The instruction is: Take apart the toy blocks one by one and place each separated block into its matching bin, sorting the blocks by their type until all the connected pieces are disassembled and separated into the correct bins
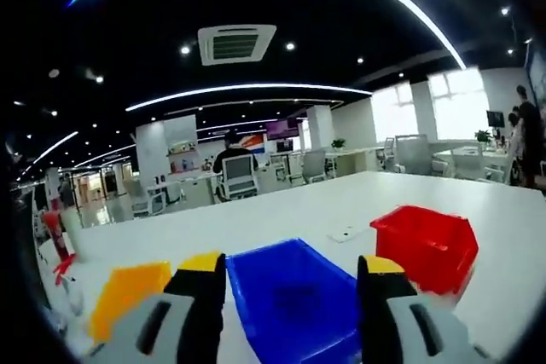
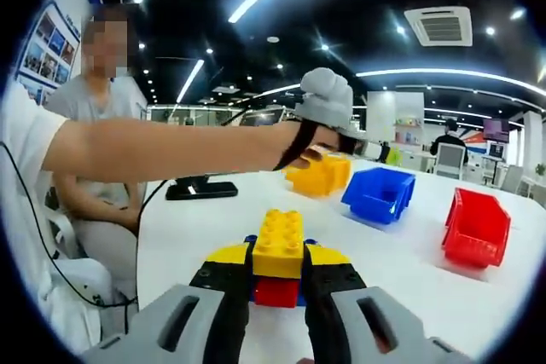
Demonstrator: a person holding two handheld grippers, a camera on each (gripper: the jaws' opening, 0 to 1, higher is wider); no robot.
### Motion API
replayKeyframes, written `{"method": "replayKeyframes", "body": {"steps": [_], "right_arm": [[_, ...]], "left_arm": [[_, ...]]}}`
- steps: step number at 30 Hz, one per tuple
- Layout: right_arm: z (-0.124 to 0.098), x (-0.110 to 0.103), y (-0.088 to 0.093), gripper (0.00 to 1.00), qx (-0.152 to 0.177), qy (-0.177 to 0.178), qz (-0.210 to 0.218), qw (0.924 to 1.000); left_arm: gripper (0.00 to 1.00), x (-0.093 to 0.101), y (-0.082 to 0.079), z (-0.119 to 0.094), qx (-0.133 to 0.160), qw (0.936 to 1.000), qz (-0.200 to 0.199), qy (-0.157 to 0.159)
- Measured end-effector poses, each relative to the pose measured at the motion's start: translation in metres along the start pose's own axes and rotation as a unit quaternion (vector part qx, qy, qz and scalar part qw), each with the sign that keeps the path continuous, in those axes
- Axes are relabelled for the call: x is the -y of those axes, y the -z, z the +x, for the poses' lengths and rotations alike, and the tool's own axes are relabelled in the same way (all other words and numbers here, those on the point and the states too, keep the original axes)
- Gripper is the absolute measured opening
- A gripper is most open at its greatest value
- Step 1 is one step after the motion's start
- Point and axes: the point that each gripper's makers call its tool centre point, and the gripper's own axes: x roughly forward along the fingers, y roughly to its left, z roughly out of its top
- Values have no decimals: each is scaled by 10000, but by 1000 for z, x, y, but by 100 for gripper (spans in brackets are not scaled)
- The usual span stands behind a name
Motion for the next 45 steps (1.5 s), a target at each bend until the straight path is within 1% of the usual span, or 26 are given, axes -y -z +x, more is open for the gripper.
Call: {"method": "replayKeyframes", "body": {"steps": [3,5,7,10,13,17,22,25,27,28,32,34,35,36,38,40,41,42,43,45], "right_arm": [[-2,0,0,24,30,-4,25,10000],[-3,0,0,24,15,0,23,10000],[-4,0,0,24,11,4,21,10000],[-4,0,0,24,-3,0,18,10000],[-4,0,0,24,-23,-7,11,10000],[-5,0,0,24,-45,-5,-2,10000],[-5,0,0,24,-76,-2,-35,10000],[-5,-1,-1,24,-103,9,-54,9999],[-5,-1,-1,24,-121,19,-63,9999],[-5,-1,-1,24,-122,20,-61,9999],[-4,-2,-1,24,-129,28,-57,9999],[-4,-3,-1,24,-134,30,-59,9999],[-4,-3,-1,24,-135,30,-58,9999],[-4,-3,-1,24,-138,30,-59,9999],[-4,-3,-1,24,-145,33,-58,9999],[-3,-3,-1,24,-151,39,-59,9999],[-3,-3,-1,24,-152,43,-58,9999],[-3,-3,-1,24,-154,45,-61,9999],[-3,-3,-1,24,-155,49,-56,9999],[-3,-3,-1,24,-151,55,-48,9999]], "left_arm": [[62,2,-7,-14,63,9999,-1,115],[62,10,-11,-30,119,9993,-63,351],[61,15,-15,-44,236,9984,-76,509],[61,24,-21,-74,388,9961,-85,783],[61,32,-22,-101,490,9928,-272,1059],[62,38,-10,-144,565,9909,-273,1194],[62,50,11,-186,489,9889,-311,1371],[62,57,19,-207,504,9874,-331,1463],[62,63,27,-222,510,9855,-413,1567],[62,65,30,-226,510,9850,-431,1590],[60,76,51,-245,456,9822,-583,1729],[59,83,64,-251,379,9804,-635,1828],[59,85,67,-252,362,9800,-643,1850],[59,89,74,-253,320,9799,-614,1873],[58,95,84,-252,234,9794,-490,1944],[58,103,93,-249,156,9767,-474,2086],[58,108,100,-247,42,9754,-461,2155],[57,112,104,-245,15,9746,-439,2194],[56,116,108,-243,-53,9743,-358,2224],[54,122,112,-239,-95,9744,-96,2243]]}}
